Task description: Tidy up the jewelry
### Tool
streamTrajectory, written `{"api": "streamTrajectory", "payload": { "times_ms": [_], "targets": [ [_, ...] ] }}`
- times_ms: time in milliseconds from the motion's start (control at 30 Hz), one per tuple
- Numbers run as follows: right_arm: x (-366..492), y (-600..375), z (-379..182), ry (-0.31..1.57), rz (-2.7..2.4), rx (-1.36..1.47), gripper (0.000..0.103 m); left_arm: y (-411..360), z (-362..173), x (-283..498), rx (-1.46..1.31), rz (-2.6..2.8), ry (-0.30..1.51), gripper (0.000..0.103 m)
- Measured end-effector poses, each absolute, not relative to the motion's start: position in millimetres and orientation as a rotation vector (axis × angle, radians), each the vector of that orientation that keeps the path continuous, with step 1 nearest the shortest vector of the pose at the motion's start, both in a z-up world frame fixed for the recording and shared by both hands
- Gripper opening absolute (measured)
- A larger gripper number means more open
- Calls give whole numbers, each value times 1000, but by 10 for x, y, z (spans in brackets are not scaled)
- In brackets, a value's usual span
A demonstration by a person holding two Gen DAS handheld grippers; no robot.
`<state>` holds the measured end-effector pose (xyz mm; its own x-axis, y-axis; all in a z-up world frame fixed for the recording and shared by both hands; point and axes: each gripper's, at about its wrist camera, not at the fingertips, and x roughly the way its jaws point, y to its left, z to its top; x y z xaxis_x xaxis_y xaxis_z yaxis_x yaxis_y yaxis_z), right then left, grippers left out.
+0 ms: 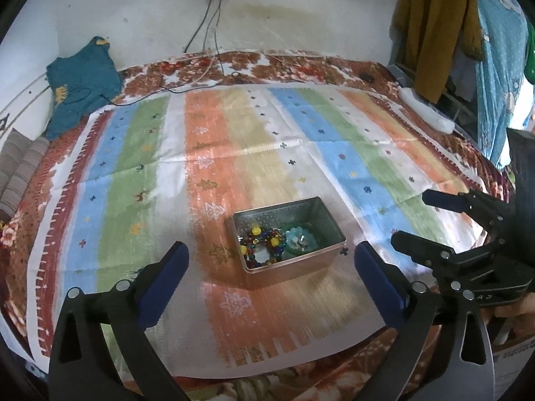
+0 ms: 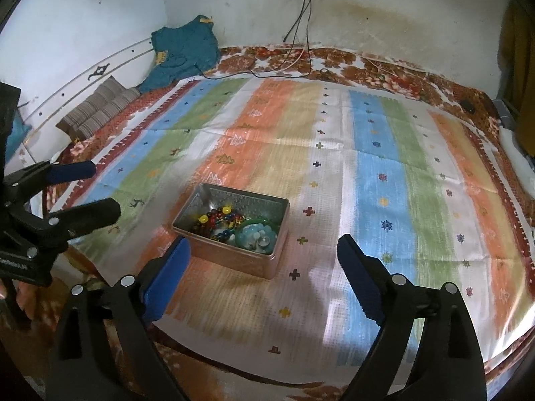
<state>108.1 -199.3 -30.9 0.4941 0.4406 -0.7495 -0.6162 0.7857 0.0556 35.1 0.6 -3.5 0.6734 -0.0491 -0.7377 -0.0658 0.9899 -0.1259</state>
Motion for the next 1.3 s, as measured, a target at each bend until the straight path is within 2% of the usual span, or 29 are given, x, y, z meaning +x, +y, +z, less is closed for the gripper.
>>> {"api": "streamTrajectory", "payload": {
  "times_ms": [167,1300],
  "targets": [
    [1036,-2021,-283,815,647,-227,97,42,-44,313,-180,-10,834,97],
    [851,-2146,-147,717,645,-192,97,-134,47,174,-72,27,743,97]
  ]
}}
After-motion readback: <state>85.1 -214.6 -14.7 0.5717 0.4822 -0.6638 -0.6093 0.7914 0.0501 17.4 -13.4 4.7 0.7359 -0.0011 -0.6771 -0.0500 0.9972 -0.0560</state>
